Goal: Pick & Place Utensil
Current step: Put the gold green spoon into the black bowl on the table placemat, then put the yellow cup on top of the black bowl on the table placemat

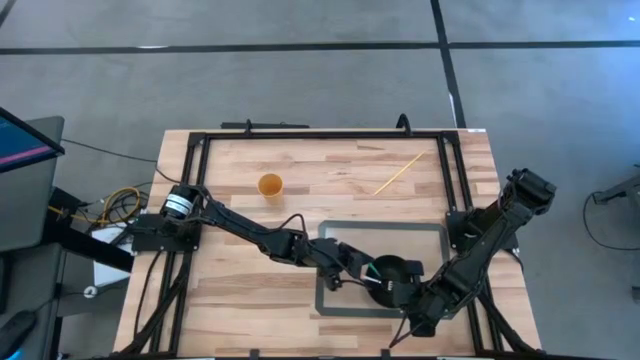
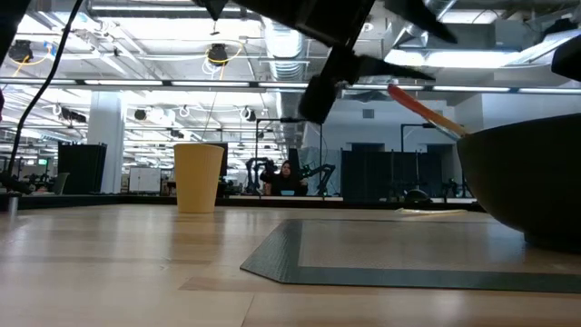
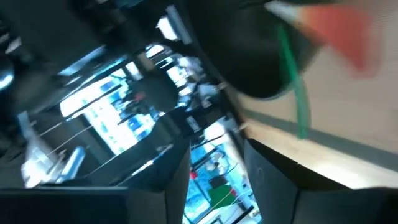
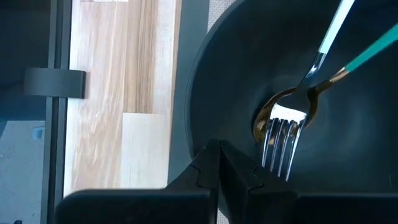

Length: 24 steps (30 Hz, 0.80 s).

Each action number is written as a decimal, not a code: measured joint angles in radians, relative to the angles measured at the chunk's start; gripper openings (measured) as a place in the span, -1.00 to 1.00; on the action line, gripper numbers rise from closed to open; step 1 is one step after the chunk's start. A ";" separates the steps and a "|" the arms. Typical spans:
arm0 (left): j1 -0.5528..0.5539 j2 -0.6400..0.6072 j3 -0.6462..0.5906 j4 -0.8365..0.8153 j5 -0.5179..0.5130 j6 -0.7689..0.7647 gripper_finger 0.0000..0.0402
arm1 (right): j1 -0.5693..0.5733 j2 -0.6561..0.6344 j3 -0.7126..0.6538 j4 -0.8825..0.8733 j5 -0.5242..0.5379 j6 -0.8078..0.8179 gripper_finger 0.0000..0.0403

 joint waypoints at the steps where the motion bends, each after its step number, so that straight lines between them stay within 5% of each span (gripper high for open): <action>1: 0.000 0.000 0.000 0.020 -0.002 0.000 -0.22 | 0.000 0.000 0.000 0.000 0.000 0.000 -1.00; 13: -0.001 0.000 0.000 0.055 -0.149 -0.023 -0.16 | -0.021 -0.043 0.002 0.015 0.000 -0.002 -1.00; 24: -0.009 -0.092 0.000 0.074 -0.190 -0.520 -0.19 | -0.053 -0.053 0.002 0.018 0.003 0.001 -1.00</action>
